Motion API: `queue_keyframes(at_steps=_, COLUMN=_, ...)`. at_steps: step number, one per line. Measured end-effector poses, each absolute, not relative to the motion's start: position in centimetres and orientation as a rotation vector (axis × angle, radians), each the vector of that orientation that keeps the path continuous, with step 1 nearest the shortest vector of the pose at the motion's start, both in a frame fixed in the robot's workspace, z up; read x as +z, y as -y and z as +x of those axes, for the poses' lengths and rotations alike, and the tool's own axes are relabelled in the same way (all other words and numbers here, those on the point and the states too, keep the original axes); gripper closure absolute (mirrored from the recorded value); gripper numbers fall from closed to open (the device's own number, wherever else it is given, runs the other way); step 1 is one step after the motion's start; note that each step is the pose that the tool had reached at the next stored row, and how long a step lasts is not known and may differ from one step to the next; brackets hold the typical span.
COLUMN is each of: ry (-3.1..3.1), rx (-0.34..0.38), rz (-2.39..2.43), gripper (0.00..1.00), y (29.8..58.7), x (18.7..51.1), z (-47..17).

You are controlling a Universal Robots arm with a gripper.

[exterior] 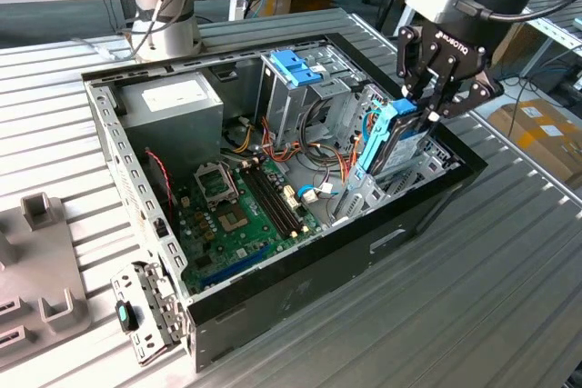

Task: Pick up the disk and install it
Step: 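Insert the disk into the insertion slot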

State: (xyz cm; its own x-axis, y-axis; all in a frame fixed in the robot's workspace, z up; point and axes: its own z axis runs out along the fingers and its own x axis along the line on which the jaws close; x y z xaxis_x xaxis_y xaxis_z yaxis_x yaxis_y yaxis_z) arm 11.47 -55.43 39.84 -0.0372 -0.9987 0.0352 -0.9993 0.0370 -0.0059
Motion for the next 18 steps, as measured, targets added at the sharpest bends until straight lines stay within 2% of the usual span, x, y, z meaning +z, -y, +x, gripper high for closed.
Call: queue_keyframes(at_steps=18, ry=2.247, rx=0.045, rz=2.165, gripper=0.65, y=55.4, x=35.4, z=11.5)
